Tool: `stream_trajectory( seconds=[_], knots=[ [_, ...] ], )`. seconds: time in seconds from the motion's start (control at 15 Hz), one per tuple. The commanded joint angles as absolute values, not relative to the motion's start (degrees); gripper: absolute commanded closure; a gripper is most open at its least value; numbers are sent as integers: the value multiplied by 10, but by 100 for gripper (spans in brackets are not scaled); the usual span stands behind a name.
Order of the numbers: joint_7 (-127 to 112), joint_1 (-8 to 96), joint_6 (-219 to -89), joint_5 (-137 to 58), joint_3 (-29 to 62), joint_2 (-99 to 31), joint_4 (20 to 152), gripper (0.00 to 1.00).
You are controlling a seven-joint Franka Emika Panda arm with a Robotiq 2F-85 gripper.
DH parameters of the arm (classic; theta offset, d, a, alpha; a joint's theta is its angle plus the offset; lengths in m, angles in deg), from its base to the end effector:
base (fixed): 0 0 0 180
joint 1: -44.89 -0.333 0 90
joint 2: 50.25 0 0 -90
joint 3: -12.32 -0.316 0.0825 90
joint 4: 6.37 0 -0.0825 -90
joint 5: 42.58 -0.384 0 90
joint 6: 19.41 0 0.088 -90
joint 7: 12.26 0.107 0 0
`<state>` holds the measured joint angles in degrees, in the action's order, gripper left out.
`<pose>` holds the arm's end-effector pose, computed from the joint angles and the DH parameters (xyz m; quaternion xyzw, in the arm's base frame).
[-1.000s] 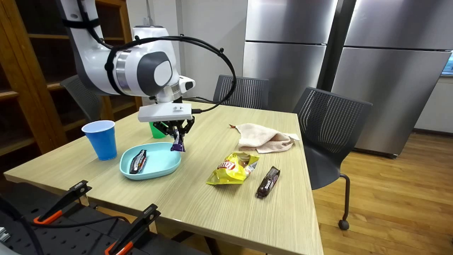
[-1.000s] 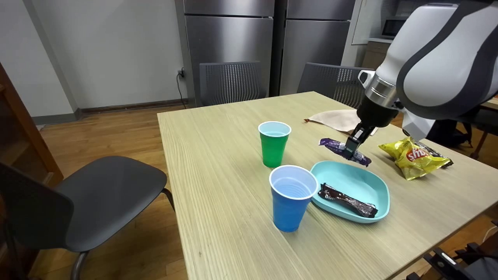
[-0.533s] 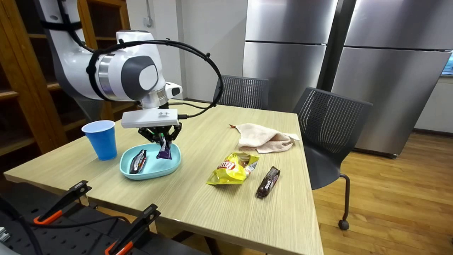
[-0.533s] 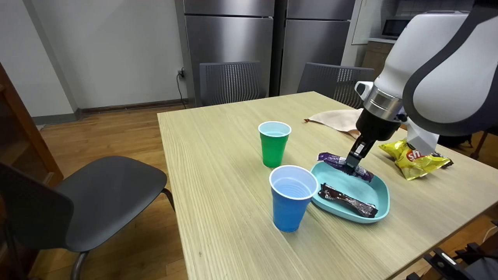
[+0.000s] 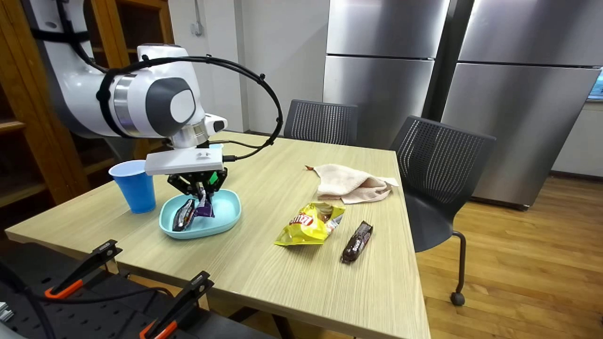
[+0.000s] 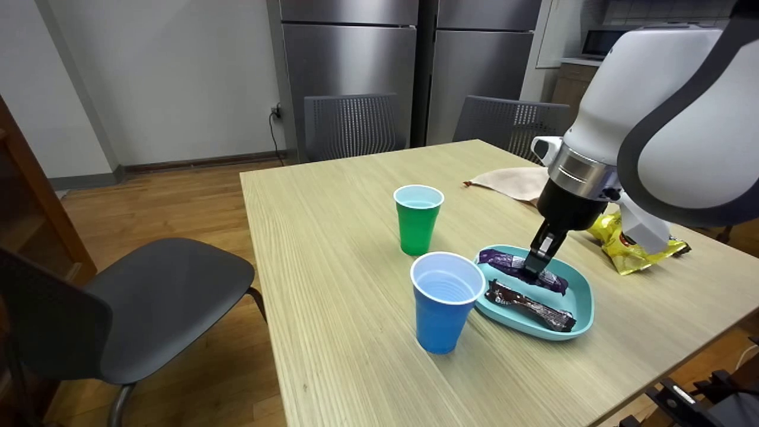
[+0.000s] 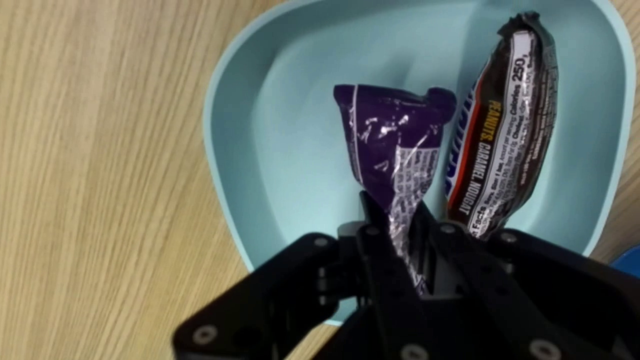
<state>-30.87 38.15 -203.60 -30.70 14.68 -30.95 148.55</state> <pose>0.4037 0.0490 0.1397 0.9499 0.3005 0.0842 0.0187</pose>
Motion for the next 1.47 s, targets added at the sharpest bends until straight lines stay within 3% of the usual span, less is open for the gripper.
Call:
stream_trajectory(
  seconds=[0.0, 0.13, 0.2, 0.27, 0.8, 1.07, 1.4],
  knots=[
    [-294, 350, -2034, -297, 168, -319, 1499, 96],
    [-294, 339, -2036, -297, 176, -317, 1500, 96],
    [-293, 334, -2035, -298, 181, -318, 1500, 72],
    [-293, 335, -2035, -299, 181, -320, 1501, 59],
    [-244, 357, -2043, -325, 193, -381, 1512, 1],
    [-220, 392, -2041, -341, 204, -414, 1511, 0],
    [-205, 382, -2054, -365, 291, -422, 1498, 0]
  ],
)
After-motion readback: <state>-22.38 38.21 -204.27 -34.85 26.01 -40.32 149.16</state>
